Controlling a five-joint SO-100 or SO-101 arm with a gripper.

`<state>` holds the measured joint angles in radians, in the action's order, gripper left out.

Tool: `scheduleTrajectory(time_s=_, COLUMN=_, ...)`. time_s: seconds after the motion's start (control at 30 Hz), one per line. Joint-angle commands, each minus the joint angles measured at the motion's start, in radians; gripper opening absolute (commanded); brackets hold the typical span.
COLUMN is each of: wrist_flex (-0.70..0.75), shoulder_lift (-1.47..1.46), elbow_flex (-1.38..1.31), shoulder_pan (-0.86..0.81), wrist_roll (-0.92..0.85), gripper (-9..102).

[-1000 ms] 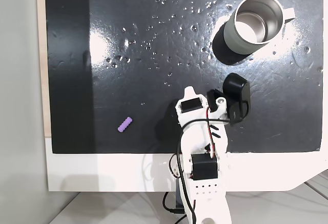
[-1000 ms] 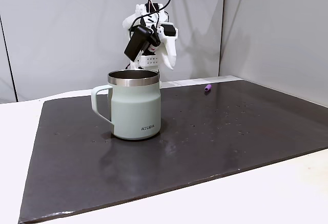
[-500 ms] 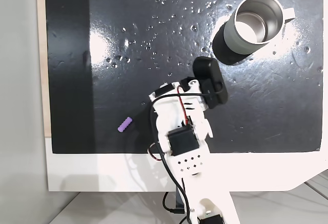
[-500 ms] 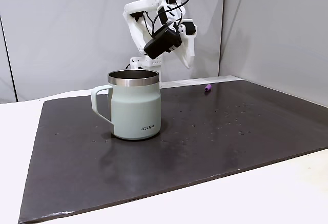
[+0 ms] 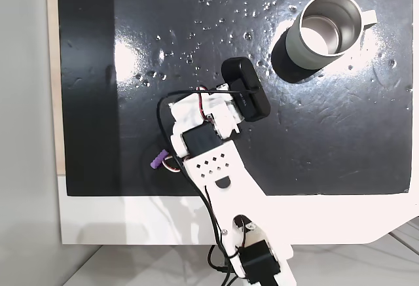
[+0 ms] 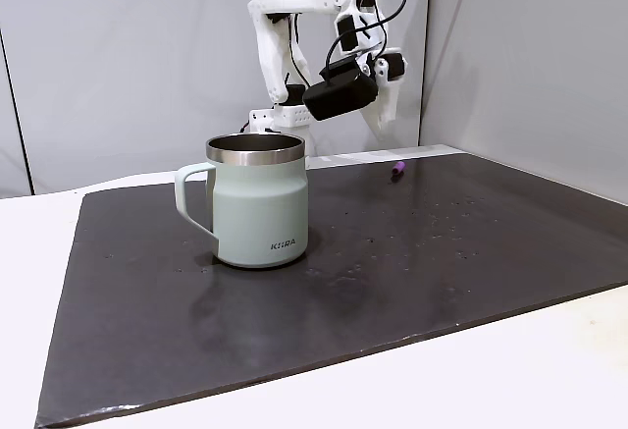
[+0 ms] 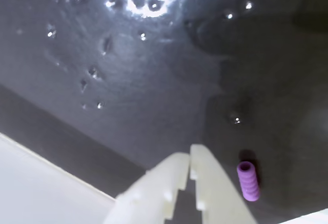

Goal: Grasp a pengrip and put it in the cup.

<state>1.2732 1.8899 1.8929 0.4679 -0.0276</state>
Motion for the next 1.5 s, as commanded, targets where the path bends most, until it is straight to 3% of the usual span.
scheduleTrajectory(time_s=0.0, wrist_flex=0.005, shoulder_lift=-0.071, elbow_flex=-0.106, shoulder_pan=0.005, wrist_roll=0.051, gripper=0)
scheduleTrajectory(time_s=0.47, wrist_flex=0.058, shoulder_lift=-0.227, elbow_flex=-0.161, shoulder_pan=0.092, wrist_roll=0.195, gripper=0)
scheduleTrajectory(time_s=0.93, wrist_flex=0.061, shoulder_lift=-0.201, elbow_flex=-0.152, shoulder_pan=0.236, wrist_roll=0.644, gripper=2)
scheduleTrajectory(time_s=1.23, wrist_flex=0.075, shoulder_lift=-0.198, elbow_flex=-0.071, shoulder_pan=0.316, wrist_roll=0.598, gripper=0)
scheduleTrajectory(time_s=1.47, wrist_flex=0.071, shoulder_lift=-0.132, elbow_flex=0.009, shoulder_pan=0.387, wrist_roll=0.655, gripper=24)
